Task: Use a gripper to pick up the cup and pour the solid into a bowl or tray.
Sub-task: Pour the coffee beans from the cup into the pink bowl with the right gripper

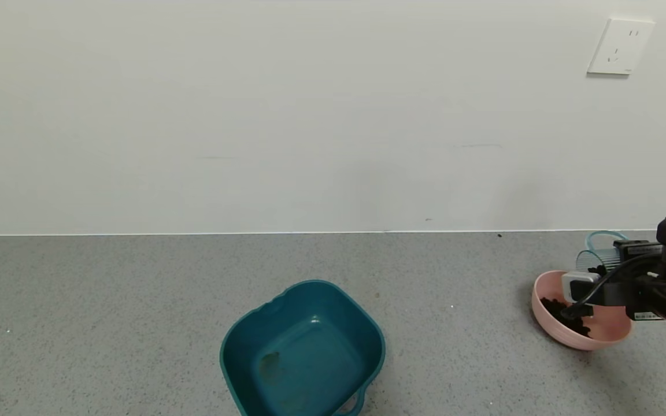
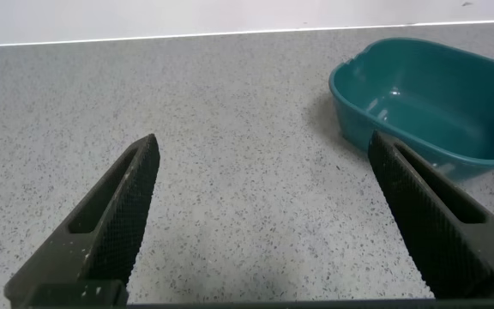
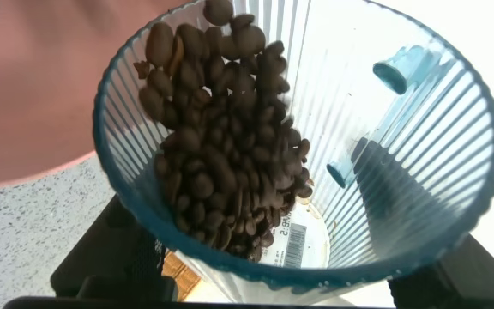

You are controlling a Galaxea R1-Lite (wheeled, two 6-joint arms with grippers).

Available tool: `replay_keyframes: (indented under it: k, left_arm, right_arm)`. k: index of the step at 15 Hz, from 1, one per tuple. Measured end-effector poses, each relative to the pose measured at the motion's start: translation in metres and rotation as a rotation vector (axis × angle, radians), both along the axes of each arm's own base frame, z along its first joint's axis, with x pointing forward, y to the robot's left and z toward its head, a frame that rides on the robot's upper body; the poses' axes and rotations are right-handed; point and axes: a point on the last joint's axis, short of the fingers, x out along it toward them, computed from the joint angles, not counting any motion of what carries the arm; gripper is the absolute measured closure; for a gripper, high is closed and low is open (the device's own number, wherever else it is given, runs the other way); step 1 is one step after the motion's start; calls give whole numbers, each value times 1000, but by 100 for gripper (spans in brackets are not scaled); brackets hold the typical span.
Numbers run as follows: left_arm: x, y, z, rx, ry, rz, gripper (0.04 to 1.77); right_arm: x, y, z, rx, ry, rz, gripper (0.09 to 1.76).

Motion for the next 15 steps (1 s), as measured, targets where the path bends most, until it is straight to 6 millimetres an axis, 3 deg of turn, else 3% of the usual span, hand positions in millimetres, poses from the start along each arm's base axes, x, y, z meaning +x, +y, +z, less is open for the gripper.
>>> replay_keyframes:
  k: [15]
  left_arm:
    - [0, 0, 0, 0, 0, 0, 6]
  right_arm:
    - [-2, -3, -3, -53, -3, 14, 46]
